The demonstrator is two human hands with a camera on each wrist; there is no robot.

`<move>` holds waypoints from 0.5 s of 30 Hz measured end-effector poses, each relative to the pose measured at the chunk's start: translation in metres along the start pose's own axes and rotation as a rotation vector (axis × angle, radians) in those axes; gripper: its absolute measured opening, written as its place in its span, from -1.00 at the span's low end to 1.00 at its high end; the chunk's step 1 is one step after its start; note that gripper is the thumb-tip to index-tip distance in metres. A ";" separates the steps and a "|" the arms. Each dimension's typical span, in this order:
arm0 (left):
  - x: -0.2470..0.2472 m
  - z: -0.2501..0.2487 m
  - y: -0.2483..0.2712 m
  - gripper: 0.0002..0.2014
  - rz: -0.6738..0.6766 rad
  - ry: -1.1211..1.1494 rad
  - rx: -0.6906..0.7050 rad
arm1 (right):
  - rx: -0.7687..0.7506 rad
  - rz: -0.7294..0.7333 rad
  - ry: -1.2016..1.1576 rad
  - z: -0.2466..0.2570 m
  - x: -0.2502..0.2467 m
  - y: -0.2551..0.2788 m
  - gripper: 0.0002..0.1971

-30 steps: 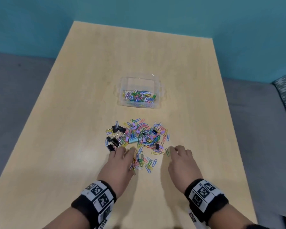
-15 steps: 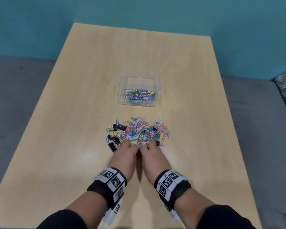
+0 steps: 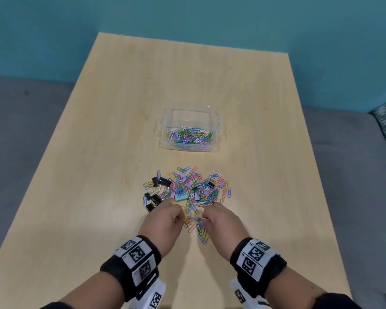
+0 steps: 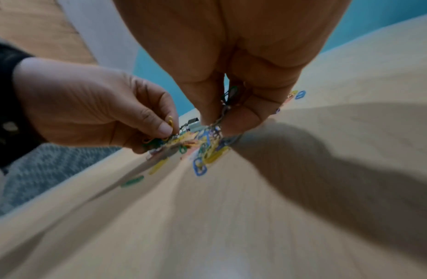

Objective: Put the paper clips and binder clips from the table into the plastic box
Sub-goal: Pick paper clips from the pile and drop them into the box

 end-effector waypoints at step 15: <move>-0.134 -0.034 -0.106 -0.79 -0.053 0.621 -0.057 | 0.031 -0.060 -0.686 0.004 -0.142 -0.096 -0.83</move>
Point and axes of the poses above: each hand's wrist, its own y-axis away from the middle knuckle, its own x-axis out of the palm, z = x × y, the point moved 10 cm from there along -y, towards the middle knuckle, and after that the axes turned 9 degrees about z, right-handed, at the moved point
